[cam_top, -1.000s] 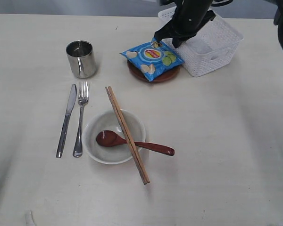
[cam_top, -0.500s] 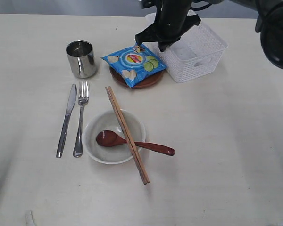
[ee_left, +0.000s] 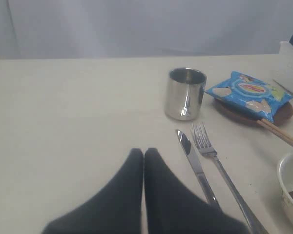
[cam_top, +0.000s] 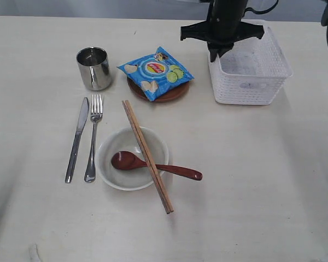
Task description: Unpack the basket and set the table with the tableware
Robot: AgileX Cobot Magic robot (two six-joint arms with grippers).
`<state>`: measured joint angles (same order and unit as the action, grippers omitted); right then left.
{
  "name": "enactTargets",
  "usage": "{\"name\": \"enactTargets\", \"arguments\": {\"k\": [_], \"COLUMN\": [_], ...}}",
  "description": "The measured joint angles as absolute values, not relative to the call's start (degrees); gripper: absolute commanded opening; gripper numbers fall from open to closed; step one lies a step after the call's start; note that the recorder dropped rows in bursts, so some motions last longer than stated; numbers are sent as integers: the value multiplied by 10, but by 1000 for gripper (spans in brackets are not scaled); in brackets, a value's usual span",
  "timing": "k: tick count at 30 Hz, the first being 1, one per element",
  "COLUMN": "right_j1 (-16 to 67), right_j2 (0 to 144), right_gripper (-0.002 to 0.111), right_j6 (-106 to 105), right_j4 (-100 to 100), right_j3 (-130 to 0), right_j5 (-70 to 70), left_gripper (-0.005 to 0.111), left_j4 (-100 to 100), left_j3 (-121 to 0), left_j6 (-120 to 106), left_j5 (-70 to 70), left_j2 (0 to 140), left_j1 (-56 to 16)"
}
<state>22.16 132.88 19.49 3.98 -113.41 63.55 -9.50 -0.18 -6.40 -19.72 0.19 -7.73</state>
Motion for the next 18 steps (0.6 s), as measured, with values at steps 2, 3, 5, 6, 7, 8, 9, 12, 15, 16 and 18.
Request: {"name": "enactTargets", "arguments": {"k": [2,3,5,6,7,8,9,12,15,16,18], "right_j1": [230,233,237,237,237,237,237,237,237,237,237], "right_j2": [1329,1329,1329,1329,1329,1329,1329,1329,1329,1329,1329], "right_gripper": [-1,-1,-1,-1,-1,-1,-1,-1,-1,-1,-1], "right_j6": [205,209,211,211,212,213,214,224,229,231,237], "right_j4": [39,38,36,36,36,39,44,65,75,78,79], "right_j3": [-1134,-1134,-1134,-1134,-1134,-1134,-1134,-1134,-1134,-1134,-1134], "right_j5": [634,631,629,628,628,628,628,631,631,631,631], "left_gripper": [0,0,0,0,0,0,0,0,0,0,0], "left_j4": [-95,-95,-95,-95,-95,-95,-95,-95,-95,-95,-95], "left_j3": [-2,-2,-2,-2,-2,-2,-2,-2,-2,-2,-2], "left_j6": [-64,-64,-64,-64,-64,-64,-64,-64,-64,-64,-64], "left_j5": [-197,-197,-197,-197,-197,-197,-197,-197,-197,-197,-197], "left_j2": [2,2,2,2,2,2,2,2,2,2,2], "left_j1": [-77,-77,-77,-77,-77,-77,-77,-77,-77,-77,-77]}}
